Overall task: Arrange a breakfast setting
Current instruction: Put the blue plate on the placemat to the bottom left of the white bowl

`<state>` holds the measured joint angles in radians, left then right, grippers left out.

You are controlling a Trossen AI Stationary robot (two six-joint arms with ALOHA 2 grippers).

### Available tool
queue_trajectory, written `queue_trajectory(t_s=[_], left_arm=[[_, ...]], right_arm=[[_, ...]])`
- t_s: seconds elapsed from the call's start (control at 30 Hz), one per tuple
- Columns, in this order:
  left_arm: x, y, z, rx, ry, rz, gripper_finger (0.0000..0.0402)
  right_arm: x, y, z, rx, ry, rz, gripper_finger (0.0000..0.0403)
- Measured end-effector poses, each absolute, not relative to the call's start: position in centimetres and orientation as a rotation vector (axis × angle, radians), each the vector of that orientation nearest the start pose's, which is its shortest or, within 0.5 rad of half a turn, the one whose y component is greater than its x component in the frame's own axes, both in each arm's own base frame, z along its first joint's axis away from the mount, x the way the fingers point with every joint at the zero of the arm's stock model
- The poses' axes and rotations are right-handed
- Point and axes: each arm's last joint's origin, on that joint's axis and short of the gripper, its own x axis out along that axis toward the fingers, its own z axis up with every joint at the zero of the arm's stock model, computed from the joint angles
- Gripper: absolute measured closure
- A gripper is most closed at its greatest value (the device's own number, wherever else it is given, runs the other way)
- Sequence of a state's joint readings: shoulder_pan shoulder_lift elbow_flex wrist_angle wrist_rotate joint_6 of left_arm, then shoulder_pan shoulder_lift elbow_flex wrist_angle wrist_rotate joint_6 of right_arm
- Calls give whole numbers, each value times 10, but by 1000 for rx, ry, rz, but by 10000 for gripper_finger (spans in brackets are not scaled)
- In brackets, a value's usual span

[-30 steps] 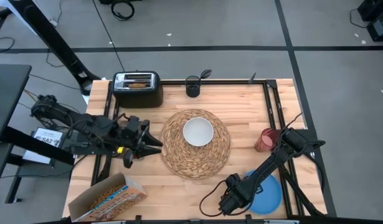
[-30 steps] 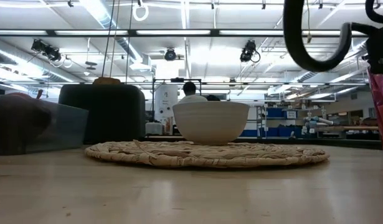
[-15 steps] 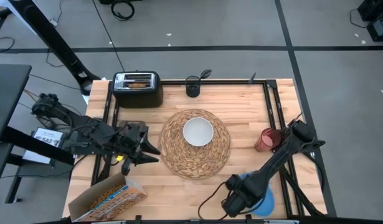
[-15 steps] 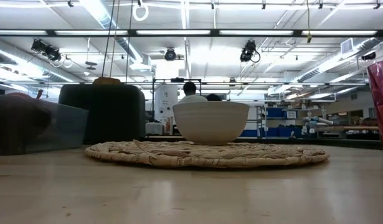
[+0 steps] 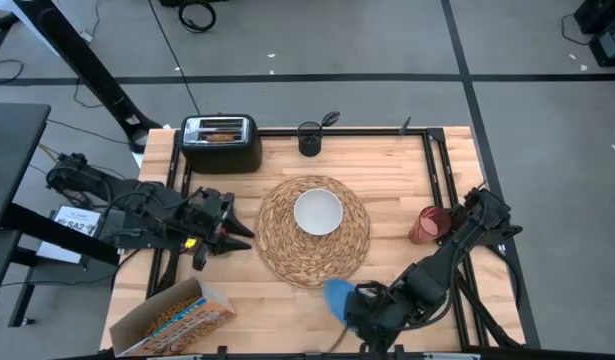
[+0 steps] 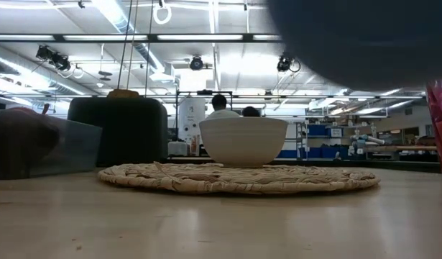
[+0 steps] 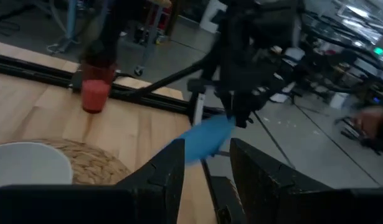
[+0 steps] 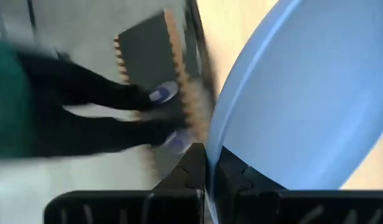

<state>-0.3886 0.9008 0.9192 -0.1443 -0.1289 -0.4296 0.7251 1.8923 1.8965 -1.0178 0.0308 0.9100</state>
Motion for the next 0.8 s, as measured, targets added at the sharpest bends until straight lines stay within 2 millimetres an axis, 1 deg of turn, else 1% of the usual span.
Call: queue_trajectory(t_s=[0.1,0.13,0.17,0.23,0.37,0.43,0.5,0.63,0.73,0.8], left_arm=[[183,-65,363,-391,170,-202,267],[183,-64,364,-382,166,-199,267],[183,-63,364,-373,162,-194,267],[182,-61,364,-367,157,-193,267],[183,-58,365,-383,153,-176,267],[184,-57,365,-399,151,-167,267],[184,-56,365,-407,152,-159,267],[184,-55,365,-408,151,-157,267],[184,-55,365,-408,150,-156,267],[184,-55,365,-408,151,-156,267]], right_arm=[[309,258,332,8,1007,280,390],[314,255,329,-85,989,302,390],[319,250,327,-154,983,321,390],[333,239,315,-282,977,348,390],[361,220,288,-630,973,389,390],[373,214,274,-766,983,410,390],[384,208,261,-840,999,425,390],[401,195,240,-856,1042,437,390],[408,188,219,-858,1121,432,390],[411,187,207,-862,1152,439,390]])
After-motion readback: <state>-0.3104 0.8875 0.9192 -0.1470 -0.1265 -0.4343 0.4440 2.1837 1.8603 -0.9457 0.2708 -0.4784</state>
